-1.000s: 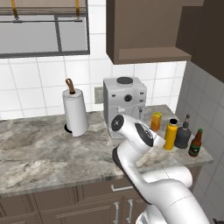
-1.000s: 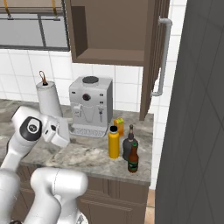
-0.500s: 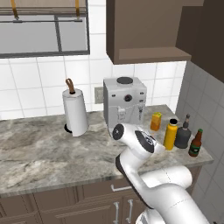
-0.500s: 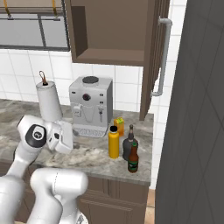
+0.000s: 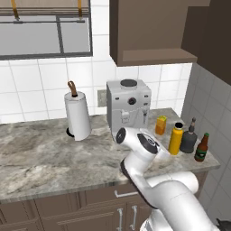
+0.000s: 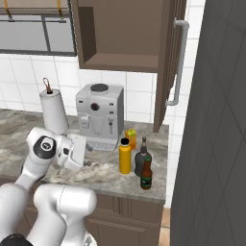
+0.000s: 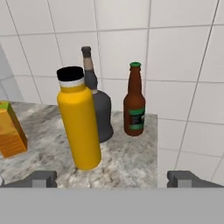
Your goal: Sort all alcoholic drinks to one cabinet, and non-alcoholic drinks to the other.
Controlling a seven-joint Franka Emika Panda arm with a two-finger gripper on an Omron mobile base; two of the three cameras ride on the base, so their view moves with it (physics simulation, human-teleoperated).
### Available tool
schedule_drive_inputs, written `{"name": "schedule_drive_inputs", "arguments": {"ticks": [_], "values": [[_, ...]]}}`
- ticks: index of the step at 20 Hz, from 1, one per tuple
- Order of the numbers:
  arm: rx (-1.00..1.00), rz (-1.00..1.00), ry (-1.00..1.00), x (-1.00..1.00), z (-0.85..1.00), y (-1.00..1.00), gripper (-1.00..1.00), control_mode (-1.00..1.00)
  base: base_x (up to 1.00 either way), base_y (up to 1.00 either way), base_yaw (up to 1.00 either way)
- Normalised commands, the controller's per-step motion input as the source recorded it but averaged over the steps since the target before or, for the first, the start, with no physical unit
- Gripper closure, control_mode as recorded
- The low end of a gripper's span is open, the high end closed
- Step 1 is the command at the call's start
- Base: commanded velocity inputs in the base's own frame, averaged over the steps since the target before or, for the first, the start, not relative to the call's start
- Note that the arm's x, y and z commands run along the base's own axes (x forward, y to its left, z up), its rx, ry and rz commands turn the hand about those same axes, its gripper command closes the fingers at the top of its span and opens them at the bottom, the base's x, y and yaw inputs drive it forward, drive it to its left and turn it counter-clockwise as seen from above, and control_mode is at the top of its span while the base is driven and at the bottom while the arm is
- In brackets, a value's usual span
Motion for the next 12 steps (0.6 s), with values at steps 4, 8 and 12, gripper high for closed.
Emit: {"name": "schedule_drive_inputs", "arguments": {"ticks": [4,8,12], "values": [[0.0,-0.05,0.0,0.17,-0.01,-0.11,-1.0,-1.0,0.0,0.0,0.0],[0.0,-0.01,0.0,0.1,-0.08,-0.17,-1.0,-1.0,0.0,0.0,0.0],[0.0,0.0,0.0,0.07,-0.14,-0.18,-1.0,-1.0,0.0,0.0,0.0]]}}
